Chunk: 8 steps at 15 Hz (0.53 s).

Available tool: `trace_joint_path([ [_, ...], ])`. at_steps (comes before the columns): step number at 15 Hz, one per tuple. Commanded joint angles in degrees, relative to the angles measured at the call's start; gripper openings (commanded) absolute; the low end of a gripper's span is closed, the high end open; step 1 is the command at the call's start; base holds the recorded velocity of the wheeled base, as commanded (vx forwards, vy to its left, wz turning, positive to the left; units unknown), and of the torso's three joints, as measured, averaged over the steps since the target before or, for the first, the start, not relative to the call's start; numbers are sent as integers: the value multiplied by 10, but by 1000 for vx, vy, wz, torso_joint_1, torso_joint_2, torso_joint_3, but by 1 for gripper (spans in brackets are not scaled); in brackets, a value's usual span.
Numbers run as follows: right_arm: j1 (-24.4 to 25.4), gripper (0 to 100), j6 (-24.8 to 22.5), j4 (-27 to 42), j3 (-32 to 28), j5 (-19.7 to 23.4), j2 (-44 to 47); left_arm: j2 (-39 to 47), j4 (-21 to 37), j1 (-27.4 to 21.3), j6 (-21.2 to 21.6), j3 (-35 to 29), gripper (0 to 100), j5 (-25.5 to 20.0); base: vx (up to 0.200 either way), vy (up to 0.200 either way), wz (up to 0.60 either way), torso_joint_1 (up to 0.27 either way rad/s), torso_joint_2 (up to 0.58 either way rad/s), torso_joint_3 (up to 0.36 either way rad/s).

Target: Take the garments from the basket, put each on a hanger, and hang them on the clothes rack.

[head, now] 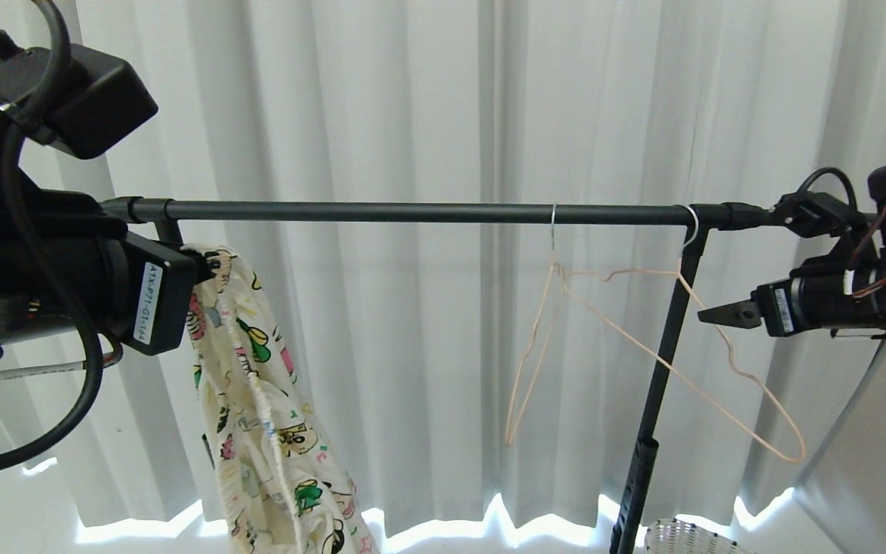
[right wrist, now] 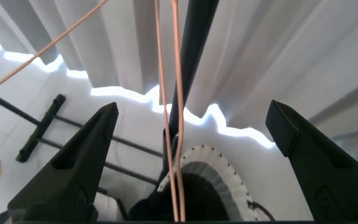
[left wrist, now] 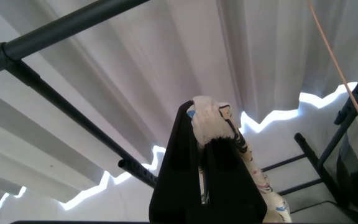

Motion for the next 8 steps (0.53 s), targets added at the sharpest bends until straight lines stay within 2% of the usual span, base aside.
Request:
trace_joint_path([
  [1, 0, 100, -12, -30, 25, 7, 65, 0, 0, 0, 0, 5, 0, 0, 0, 0, 0, 0, 0, 0],
  [8, -1, 100, -19, -34, 35, 19, 97, 0, 0, -1, 3, 10, 0, 0, 0, 0, 0, 0, 0, 0],
])
